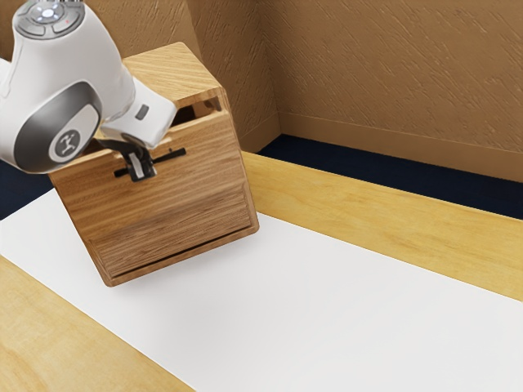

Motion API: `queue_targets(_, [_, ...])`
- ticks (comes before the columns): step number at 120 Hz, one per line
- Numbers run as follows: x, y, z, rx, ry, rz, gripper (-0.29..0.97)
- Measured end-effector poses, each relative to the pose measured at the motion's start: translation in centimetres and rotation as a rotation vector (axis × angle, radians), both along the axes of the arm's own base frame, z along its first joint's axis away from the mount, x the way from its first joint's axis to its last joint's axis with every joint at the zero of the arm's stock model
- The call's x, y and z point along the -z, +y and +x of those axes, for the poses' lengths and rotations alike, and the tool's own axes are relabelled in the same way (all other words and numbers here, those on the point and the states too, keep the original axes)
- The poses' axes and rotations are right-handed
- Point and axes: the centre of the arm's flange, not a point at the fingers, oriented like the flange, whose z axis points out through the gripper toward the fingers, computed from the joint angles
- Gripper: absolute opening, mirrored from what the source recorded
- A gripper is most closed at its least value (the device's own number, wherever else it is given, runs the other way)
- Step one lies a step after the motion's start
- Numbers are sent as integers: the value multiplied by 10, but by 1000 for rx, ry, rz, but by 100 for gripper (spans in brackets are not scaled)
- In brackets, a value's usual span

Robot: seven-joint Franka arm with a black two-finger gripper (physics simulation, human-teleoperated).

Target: Pull the drawer handle with one arm to open the drawer

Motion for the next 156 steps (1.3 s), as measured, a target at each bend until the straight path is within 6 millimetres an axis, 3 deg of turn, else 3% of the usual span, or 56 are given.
queue_targets(156, [1,-54,-32,35,4,9,8])
